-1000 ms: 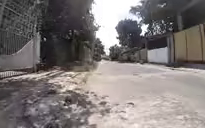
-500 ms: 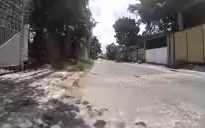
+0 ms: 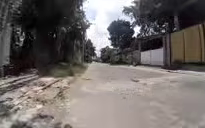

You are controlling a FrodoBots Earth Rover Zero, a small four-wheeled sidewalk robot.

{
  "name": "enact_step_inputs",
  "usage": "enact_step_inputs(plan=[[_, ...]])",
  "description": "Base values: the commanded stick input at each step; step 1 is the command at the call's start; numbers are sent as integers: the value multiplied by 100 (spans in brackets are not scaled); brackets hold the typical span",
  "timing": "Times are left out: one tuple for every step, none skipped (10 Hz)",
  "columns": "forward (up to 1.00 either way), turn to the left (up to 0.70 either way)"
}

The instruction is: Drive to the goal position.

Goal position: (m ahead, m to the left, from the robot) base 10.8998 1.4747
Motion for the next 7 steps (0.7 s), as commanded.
enact_step_inputs(plan=[[100, 0], [100, 0], [100, 0], [100, 0], [100, 0], [100, 0], [100, 0]])
